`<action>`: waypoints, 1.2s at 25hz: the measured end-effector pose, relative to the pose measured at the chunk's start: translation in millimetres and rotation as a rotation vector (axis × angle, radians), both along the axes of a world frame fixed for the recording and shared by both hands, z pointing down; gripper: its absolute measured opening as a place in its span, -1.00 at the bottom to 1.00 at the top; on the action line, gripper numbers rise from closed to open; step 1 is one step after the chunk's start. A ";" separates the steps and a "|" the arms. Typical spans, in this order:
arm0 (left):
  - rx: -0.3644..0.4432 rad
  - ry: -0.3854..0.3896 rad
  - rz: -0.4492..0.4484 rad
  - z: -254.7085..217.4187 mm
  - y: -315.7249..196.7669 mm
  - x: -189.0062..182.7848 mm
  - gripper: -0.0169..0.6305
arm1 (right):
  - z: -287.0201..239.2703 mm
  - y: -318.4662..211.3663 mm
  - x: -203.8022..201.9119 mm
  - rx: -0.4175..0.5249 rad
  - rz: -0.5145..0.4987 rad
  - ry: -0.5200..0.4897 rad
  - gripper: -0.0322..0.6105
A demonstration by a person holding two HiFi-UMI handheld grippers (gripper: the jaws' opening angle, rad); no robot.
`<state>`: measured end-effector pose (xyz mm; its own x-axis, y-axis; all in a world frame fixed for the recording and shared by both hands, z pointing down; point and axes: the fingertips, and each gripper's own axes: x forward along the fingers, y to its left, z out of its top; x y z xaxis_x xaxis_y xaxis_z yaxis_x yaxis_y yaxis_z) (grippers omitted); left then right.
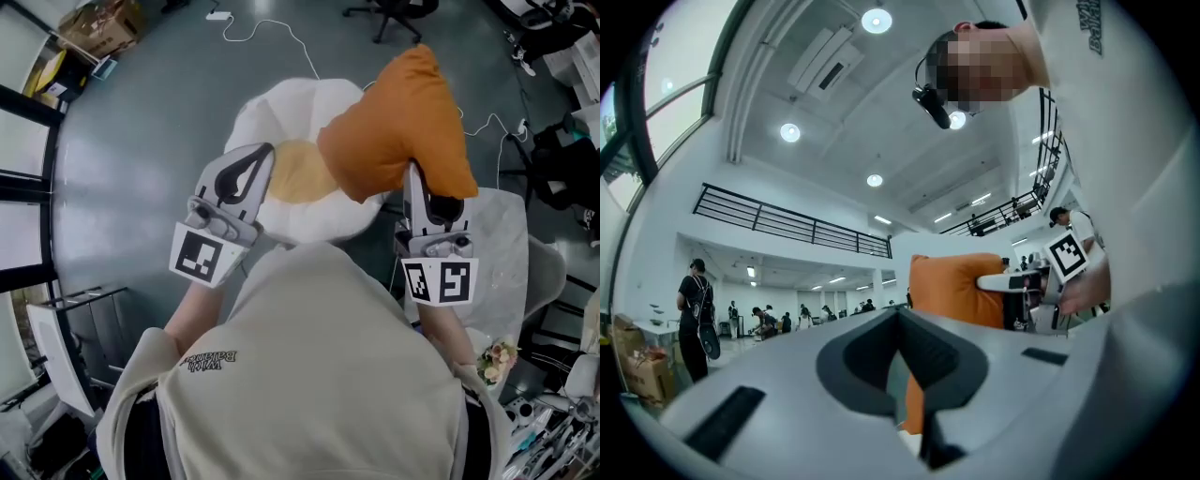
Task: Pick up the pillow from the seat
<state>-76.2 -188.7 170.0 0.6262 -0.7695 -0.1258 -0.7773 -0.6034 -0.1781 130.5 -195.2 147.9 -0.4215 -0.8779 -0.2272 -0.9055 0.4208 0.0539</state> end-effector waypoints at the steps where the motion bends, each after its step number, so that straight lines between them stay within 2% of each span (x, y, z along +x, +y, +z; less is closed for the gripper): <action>1: -0.011 -0.004 -0.003 3.9 0.1 -1.7 -0.92 | 2.5 0.2 -0.8 -0.004 0.002 0.007 -0.31; 15: -0.033 0.020 -0.002 7.2 3.0 -4.1 -0.92 | 8.4 4.3 -17.9 -0.046 -0.020 0.025 -0.31; 30: -0.061 -0.013 0.012 10.0 10.7 0.6 -0.92 | 0.9 11.0 -32.5 -0.046 -0.084 0.025 -0.30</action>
<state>-75.6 -178.0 180.0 0.6363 -0.7682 -0.0708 -0.7681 -0.6224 -0.1507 98.0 -184.2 148.7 -0.4988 -0.8486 -0.1762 -0.8657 0.4975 0.0547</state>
